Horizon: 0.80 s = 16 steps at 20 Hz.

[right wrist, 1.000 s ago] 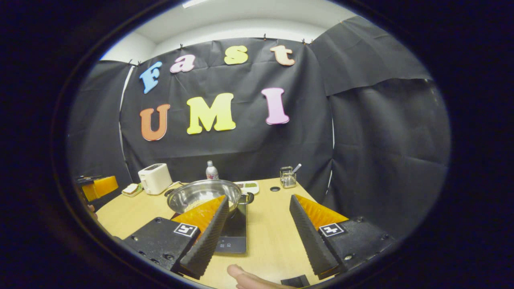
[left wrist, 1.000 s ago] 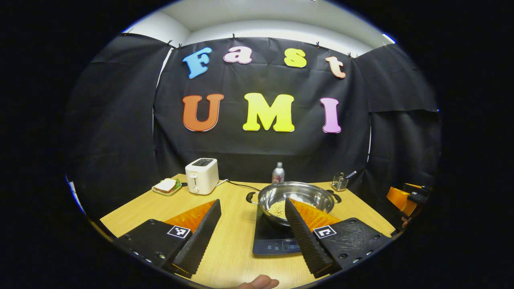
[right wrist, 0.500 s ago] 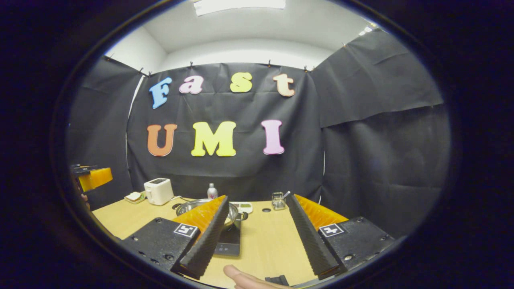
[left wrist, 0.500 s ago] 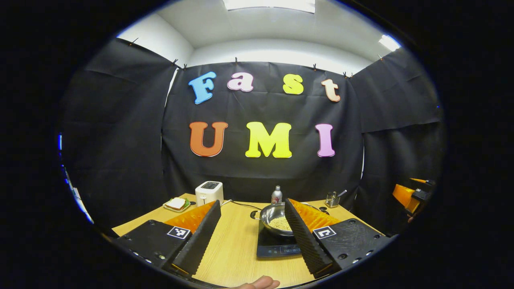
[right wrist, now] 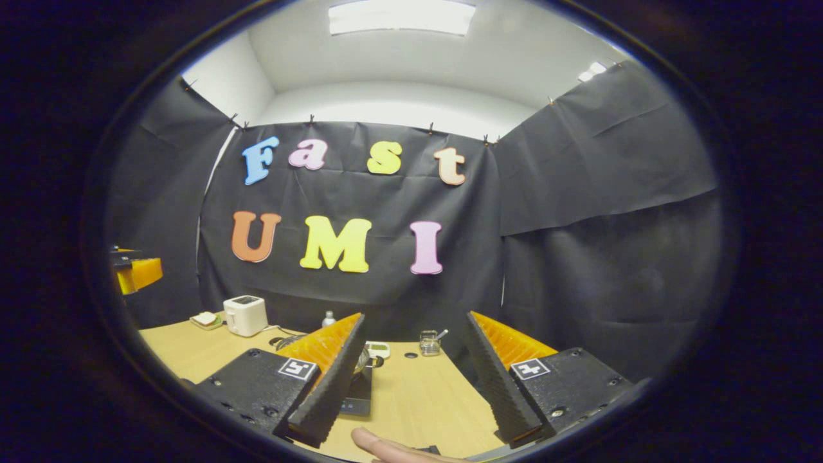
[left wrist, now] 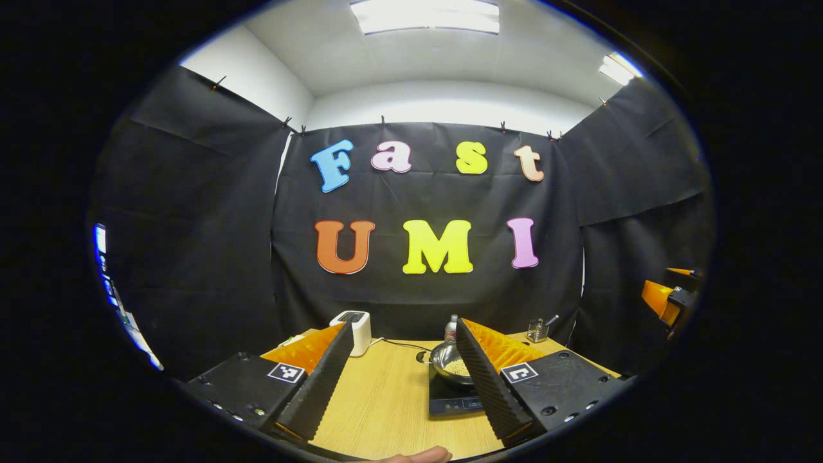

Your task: First push the handle of the pot to place it horizontally, then grasp the pot with both hands and set it on the induction cooktop.

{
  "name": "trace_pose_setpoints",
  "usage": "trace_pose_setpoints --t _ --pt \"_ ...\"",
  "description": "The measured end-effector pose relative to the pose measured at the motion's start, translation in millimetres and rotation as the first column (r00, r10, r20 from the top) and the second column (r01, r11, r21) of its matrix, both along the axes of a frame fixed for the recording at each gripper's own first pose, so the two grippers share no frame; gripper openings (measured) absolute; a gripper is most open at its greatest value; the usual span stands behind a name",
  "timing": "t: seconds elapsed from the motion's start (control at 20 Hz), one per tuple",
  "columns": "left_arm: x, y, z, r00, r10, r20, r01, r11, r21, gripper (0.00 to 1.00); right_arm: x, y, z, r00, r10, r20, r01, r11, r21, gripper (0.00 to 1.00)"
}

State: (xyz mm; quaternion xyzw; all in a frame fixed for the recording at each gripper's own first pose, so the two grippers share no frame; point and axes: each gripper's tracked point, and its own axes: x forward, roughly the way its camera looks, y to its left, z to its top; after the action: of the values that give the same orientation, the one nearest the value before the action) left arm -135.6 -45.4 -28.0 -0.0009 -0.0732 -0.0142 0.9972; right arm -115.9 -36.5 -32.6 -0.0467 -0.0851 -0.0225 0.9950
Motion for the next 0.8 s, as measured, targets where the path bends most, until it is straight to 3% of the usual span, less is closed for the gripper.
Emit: trace_pose_setpoints --t 0.8 --pt "-3 -18 -10 0.999 -0.025 -0.02 0.027 0.998 0.063 0.96 -8 1 -2 1.0 0.026 -0.002 -0.026 1.0 0.013 0.94"
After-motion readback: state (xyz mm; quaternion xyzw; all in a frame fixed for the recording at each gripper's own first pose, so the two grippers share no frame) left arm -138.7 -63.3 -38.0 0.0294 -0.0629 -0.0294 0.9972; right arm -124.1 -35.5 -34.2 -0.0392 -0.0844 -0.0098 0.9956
